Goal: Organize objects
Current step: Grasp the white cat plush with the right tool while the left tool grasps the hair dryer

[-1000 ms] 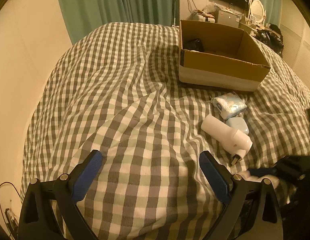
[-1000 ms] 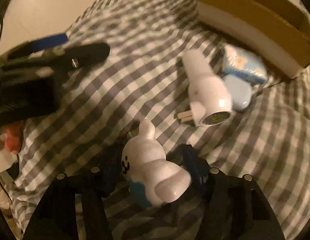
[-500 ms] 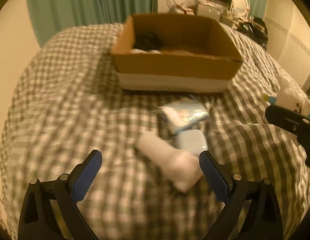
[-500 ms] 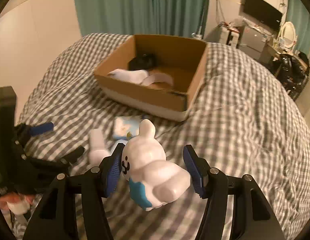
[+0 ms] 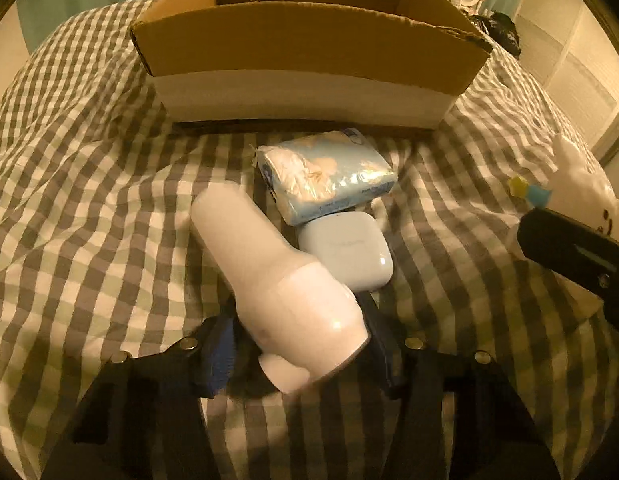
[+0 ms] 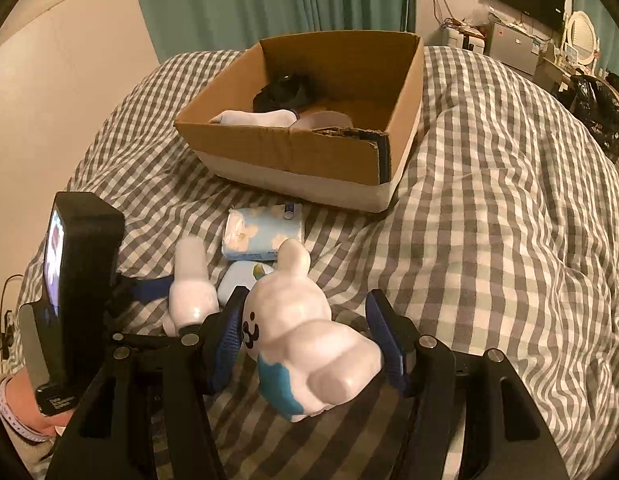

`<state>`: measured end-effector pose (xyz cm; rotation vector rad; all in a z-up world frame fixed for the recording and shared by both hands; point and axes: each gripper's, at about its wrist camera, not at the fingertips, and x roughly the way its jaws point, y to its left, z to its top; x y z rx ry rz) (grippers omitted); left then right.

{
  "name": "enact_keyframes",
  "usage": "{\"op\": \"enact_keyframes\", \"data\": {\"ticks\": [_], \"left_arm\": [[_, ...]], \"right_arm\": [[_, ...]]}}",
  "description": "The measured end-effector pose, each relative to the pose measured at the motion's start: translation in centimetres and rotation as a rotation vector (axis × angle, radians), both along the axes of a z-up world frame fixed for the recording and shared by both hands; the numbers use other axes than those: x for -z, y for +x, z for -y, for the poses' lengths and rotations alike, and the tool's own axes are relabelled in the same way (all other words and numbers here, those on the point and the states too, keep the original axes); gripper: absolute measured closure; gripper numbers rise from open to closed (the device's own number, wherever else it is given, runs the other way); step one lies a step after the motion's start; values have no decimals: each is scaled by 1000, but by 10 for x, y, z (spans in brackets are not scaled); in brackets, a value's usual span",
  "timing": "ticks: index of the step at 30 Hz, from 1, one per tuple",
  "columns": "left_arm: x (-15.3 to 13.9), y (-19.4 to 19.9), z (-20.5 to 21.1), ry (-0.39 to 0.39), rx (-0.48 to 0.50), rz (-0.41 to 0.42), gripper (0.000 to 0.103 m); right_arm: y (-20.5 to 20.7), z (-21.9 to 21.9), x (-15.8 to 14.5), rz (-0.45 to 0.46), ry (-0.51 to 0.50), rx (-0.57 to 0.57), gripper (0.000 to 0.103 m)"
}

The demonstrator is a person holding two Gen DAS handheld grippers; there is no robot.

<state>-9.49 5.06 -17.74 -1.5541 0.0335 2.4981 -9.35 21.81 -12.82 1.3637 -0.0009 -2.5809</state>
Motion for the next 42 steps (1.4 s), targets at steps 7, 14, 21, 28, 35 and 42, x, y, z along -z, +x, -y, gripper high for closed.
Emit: {"op": "enact_keyframes", "data": {"ticks": [7,14,21,28,35,42], "left_arm": [[-23,24,19,6,-27,-44,47],[-72,59,31,-51,1,-185,47],[-124,68,41,-64,20,-287,47],[-192,43,58,-79,-8,-403,47],[-237,4,58,-85,-12,-485,47],[-233,-59,45,-75,1,-478,47]], "right_arm": [[7,3,-3,-5,7,26,44],[18,18,-14,-27,13,31,44],[28,33,-42,-75,13,13,44],[29,47,-98,-184,42,0,44],[10,58,-166,-320,41,-9,44],[-36,57,-188,-350,24,-1,44]]}}
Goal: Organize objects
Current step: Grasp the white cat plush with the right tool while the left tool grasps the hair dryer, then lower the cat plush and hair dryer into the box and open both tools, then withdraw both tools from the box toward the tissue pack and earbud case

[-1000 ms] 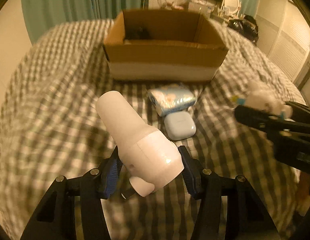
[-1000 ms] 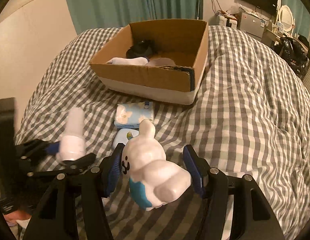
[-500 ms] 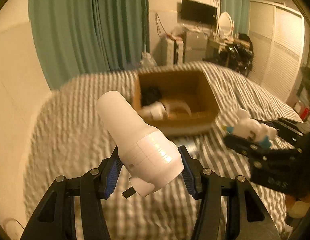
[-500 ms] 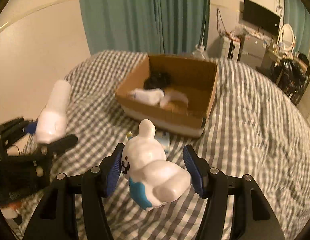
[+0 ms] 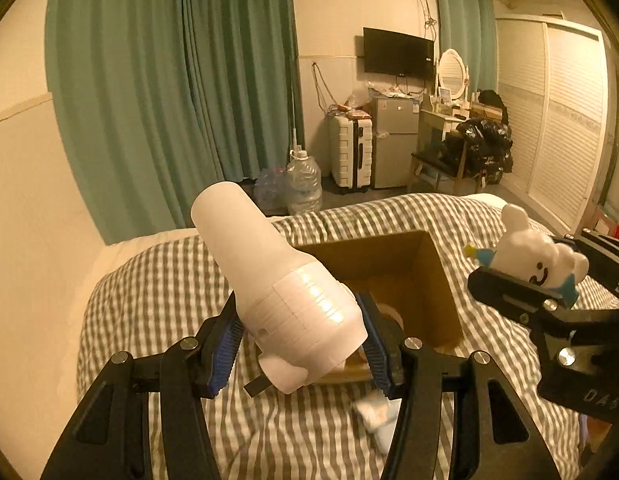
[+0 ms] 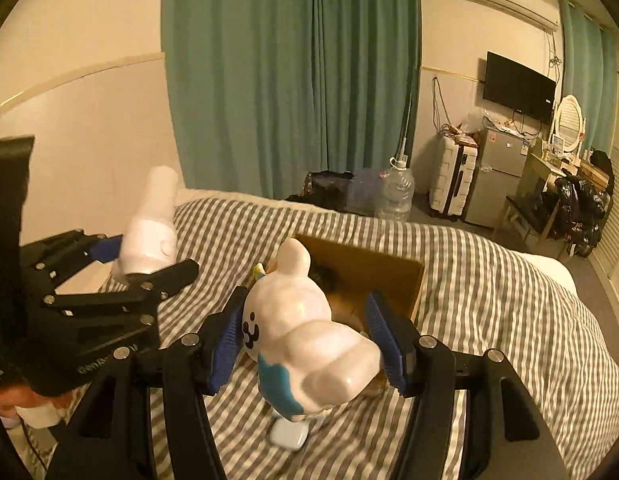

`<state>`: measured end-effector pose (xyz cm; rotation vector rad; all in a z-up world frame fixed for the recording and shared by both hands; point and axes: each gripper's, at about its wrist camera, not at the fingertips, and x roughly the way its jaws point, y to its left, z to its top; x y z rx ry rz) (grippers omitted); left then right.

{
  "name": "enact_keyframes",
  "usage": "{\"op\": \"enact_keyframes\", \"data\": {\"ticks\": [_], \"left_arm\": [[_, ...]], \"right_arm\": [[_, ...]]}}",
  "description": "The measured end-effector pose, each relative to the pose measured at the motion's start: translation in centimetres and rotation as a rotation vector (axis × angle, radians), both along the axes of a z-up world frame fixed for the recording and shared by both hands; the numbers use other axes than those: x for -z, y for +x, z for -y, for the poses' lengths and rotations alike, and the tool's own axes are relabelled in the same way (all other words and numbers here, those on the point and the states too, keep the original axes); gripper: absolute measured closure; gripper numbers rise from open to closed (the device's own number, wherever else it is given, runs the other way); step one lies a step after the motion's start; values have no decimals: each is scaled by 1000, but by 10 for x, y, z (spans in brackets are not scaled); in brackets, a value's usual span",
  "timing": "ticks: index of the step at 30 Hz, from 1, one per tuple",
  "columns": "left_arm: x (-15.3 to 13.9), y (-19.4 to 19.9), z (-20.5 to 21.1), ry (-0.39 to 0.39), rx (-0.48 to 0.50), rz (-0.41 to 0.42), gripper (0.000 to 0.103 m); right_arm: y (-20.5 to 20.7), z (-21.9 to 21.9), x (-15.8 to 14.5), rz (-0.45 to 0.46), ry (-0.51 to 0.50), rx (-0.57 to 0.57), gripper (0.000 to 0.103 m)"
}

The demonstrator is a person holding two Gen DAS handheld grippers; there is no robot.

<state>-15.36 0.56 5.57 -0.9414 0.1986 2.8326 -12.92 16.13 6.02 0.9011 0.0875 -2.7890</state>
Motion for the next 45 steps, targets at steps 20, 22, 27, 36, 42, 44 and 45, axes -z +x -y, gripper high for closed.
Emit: {"op": "enact_keyframes", "data": {"ticks": [20,22,27,36,42,44,45], "left_arm": [[134,-124,-60,-108,203,124,47],[140,-127,-62,-127,206,129,45],[132,-114,-62,-138,198,96,12],[68,-59,-46,-127,142,27,6],[20,-11,-26,-164,49,-13,4],[7,1,-18,-160,26,-14,4],[3,7,-14,-158,17,-22,4]], "right_arm": [[-170,-44,123,188,26,95,44],[-174,-49,131,194,-1,102,43],[-171,-59,125,177,-62,113,24],[-125,-70,56,87,-54,146,22],[-71,-67,-2,9,-3,156,22],[-53,-65,-20,-14,10,152,22],[-44,-63,-24,-20,15,151,22]]}}
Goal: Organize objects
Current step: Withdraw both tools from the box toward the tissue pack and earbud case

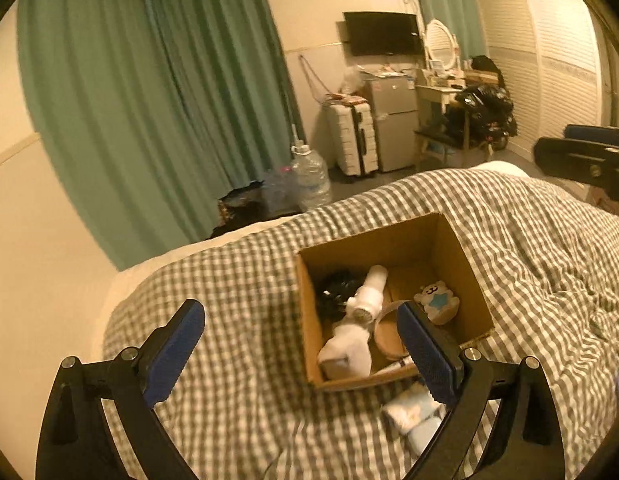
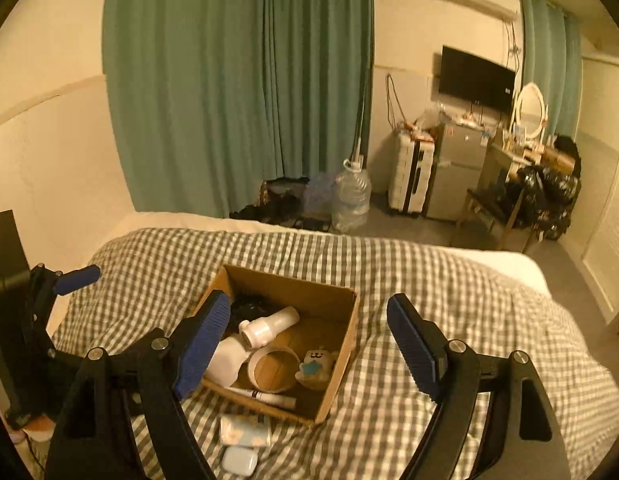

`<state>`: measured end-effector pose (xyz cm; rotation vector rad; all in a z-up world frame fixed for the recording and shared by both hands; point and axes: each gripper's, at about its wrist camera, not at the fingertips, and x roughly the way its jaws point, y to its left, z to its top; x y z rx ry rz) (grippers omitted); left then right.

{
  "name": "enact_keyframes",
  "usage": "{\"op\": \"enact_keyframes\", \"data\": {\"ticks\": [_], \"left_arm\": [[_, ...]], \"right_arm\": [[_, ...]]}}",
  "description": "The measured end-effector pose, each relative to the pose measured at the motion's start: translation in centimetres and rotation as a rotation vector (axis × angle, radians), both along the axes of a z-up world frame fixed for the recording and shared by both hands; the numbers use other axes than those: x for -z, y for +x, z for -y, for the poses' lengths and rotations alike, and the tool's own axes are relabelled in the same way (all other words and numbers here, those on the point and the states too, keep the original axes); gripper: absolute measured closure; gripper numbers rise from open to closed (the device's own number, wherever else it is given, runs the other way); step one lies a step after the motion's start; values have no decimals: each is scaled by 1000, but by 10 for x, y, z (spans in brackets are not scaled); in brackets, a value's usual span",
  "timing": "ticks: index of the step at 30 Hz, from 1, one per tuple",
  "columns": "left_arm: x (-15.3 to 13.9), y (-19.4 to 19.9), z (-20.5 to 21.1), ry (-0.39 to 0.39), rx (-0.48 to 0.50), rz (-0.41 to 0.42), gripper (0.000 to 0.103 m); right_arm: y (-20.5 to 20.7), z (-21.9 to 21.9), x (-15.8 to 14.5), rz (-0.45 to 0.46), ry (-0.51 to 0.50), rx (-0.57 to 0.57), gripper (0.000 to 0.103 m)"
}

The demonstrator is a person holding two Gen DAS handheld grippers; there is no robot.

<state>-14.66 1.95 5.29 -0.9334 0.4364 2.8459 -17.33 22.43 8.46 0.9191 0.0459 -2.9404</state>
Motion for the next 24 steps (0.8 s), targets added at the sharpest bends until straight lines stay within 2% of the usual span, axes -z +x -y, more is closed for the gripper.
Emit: {"op": "enact_keyframes", "data": {"ticks": [5,9,12,17,20,24], "left_arm": [[-18,33,22,58,-39,-27,2],[-7,48,40,117,-110,-24,0],[17,53,49,152,-146,3,0],[75,50,55,166,-187,62,0],[108,50,60,195,-207,107,0],[144,47,58,185,-208,175,0]], "right_arm": [[34,11,-25,-39,31,-14,22],[51,26,-18,-33,48,-41,19],[55,34,6,5,34,-68,19],[52,43,69,106,-17,-97,19],[47,53,105,160,10,-107,19],[40,59,151,233,2,-108,19]]}}
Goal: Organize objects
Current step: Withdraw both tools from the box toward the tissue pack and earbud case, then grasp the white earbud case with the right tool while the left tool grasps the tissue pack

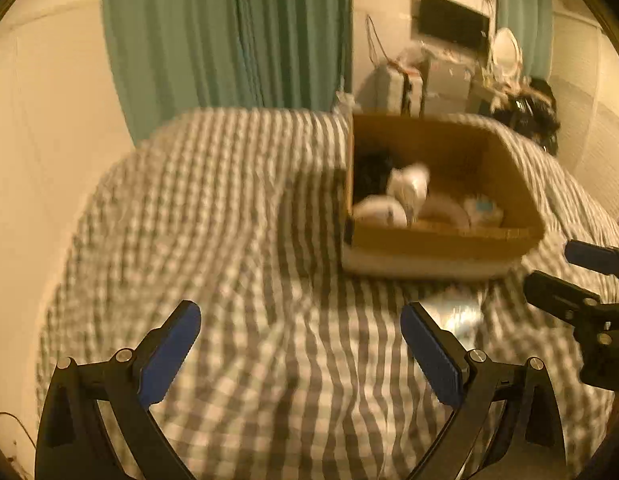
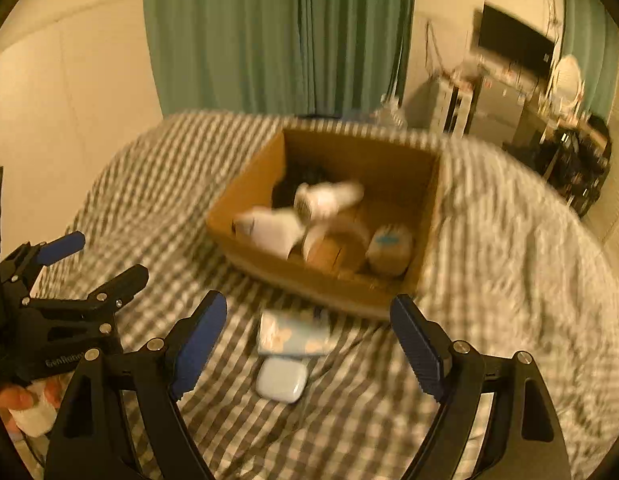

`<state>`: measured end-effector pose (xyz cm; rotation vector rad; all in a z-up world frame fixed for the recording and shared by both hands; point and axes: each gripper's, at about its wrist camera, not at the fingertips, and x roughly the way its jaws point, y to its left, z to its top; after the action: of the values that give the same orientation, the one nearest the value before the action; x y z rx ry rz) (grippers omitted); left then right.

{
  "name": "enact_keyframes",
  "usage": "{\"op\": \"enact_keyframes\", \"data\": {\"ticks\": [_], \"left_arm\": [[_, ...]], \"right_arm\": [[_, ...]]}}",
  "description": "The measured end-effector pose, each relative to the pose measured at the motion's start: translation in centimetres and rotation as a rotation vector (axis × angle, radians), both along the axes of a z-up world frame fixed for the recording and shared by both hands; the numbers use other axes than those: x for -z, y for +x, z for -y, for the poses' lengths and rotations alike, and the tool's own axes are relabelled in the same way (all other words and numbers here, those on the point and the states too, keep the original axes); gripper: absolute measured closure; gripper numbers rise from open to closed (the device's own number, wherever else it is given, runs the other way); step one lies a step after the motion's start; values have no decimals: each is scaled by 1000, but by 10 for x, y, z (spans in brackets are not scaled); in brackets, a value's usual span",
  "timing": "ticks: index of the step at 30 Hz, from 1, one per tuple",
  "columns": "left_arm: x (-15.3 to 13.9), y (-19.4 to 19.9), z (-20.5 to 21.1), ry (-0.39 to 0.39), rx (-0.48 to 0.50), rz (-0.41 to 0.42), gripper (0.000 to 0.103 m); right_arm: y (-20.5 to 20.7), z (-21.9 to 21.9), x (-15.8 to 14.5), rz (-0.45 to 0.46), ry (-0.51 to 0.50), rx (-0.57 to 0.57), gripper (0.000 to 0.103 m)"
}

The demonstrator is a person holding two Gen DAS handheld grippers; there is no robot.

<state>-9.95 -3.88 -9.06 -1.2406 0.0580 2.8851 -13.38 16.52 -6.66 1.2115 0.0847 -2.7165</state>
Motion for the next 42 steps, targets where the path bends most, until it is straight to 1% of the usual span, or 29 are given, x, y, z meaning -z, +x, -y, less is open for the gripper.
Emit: {"op": "enact_keyframes", "data": {"ticks": [1,4,6,9,11,13,17,19,21,24,27,28,30,32,33,34,36,38,42], "left_arm": [[7,-2,0,3,4,15,0],[16,-5,-1,-38,-9,31,0],[20,-7,3,-27,-14,49,0],[29,-12,13,-14,-54,97,0],[33,-14,20,11,-77,121,0],[33,-15,22,22,-82,125,0],[33,-12,19,11,-82,124,0],[36,-13,18,6,-80,131,0],[37,-12,16,-5,-79,133,0],[38,-15,16,-10,-83,133,0],[39,-13,15,-25,-91,126,0],[39,-13,14,-33,-89,125,0],[39,-12,11,-45,-82,120,0],[39,-12,6,-57,-66,124,0],[39,-13,2,-68,-59,125,0],[38,-14,-5,-81,-45,125,0],[36,-14,-18,-81,-10,115,0],[34,-15,-37,-61,38,100,0],[39,-23,-70,-16,131,103,0]], "right_arm": [[-3,1,14,28,-18,-2,19],[-11,6,44,87,-20,-9,19],[-14,8,60,113,-19,5,19],[-17,10,88,157,-44,22,19],[-19,14,100,169,-3,33,21],[-21,20,110,200,18,10,27],[-19,28,116,210,47,-20,30],[-21,32,122,237,64,-25,40],[-20,36,126,252,69,-36,41],[-19,41,131,266,106,-37,41],[-24,39,141,326,102,-28,47],[-24,37,141,331,96,-21,50],[-19,31,131,306,59,-11,50],[-9,20,110,249,3,5,50],[-4,9,96,221,-45,20,50],[-2,3,88,208,-65,28,50],[-1,-12,73,180,-68,52,50],[-4,-26,60,152,-43,82,50],[-7,-50,43,114,-11,126,50]]}}
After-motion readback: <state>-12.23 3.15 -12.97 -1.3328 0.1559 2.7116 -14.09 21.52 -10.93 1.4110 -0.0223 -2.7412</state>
